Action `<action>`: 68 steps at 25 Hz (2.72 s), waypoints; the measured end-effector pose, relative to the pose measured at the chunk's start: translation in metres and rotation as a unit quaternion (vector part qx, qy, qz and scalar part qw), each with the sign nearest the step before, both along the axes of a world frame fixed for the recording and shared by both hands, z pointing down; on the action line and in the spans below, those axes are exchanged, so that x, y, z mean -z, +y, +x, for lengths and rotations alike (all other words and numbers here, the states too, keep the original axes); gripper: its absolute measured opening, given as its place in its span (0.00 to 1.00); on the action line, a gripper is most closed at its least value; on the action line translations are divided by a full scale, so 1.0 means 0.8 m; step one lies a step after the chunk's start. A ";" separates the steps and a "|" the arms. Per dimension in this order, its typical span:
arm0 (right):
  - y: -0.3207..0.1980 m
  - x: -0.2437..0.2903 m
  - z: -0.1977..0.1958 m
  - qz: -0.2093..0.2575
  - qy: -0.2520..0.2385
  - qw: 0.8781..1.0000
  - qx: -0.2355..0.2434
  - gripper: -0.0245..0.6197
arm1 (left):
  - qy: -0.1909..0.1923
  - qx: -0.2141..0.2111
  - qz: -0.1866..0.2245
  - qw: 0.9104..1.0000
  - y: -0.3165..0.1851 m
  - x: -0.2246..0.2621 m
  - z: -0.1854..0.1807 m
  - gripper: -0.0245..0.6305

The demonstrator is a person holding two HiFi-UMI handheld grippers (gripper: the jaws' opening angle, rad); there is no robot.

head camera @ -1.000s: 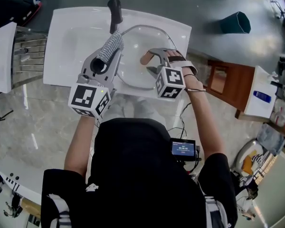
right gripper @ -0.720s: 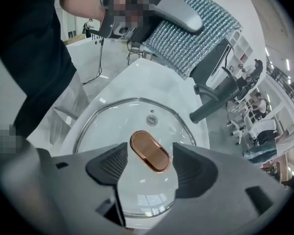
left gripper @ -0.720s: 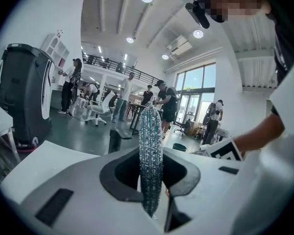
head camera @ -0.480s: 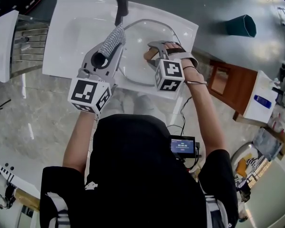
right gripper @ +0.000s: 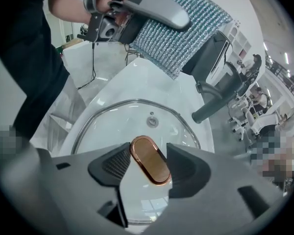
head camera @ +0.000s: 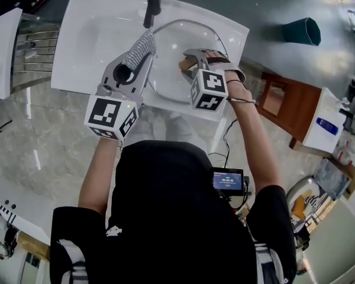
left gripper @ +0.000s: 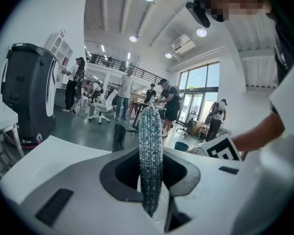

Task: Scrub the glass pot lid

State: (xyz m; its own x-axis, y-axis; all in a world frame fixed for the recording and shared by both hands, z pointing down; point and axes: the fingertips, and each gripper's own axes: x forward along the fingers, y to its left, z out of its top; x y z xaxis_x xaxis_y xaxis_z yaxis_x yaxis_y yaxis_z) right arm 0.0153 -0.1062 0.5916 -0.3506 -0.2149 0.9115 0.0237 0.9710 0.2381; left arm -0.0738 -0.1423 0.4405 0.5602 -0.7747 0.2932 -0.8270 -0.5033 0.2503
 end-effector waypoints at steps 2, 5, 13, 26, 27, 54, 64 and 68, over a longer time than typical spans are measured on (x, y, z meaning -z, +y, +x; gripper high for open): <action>0.000 0.001 -0.001 0.001 -0.002 1.000 -0.006 0.38 | -0.003 -0.002 -0.001 1.000 0.000 -0.002 0.000 0.14; -0.002 0.001 -0.001 0.004 -0.008 1.000 -0.016 0.37 | -0.011 -0.009 -0.005 1.000 -0.001 -0.009 0.001 0.14; -0.003 0.001 -0.002 0.005 -0.023 0.999 -0.026 0.37 | -0.124 -0.072 -0.018 0.989 0.009 -0.052 0.011 0.14; -0.003 0.000 -0.002 0.004 -0.023 0.999 -0.031 0.36 | -0.316 -0.212 -0.029 0.924 0.005 -0.136 0.019 0.14; -0.003 0.000 -0.002 0.005 -0.023 0.999 -0.032 0.36 | -0.330 -0.219 -0.023 0.918 0.001 -0.139 0.019 0.14; -0.003 0.000 -0.001 0.007 -0.036 0.998 -0.044 0.36 | -0.528 -0.350 0.066 0.771 -0.027 -0.206 0.055 0.14; -0.004 -0.001 -0.001 0.011 -0.035 0.998 -0.046 0.36 | -0.563 -0.384 0.066 0.729 -0.019 -0.214 0.047 0.14; -0.004 -0.002 -0.002 0.012 -0.036 0.998 -0.048 0.36 | -0.566 -0.387 0.067 0.725 -0.008 -0.213 0.043 0.14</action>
State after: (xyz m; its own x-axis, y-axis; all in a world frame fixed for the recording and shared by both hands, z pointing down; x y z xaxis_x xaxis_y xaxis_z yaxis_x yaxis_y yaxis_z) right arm 0.0138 -0.1090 0.5933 -0.3914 -0.2716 0.8793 -0.0861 0.9621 0.2588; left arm -0.0391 -0.1487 0.6113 0.3012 -0.4203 0.8559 0.0795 -0.8834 -0.4618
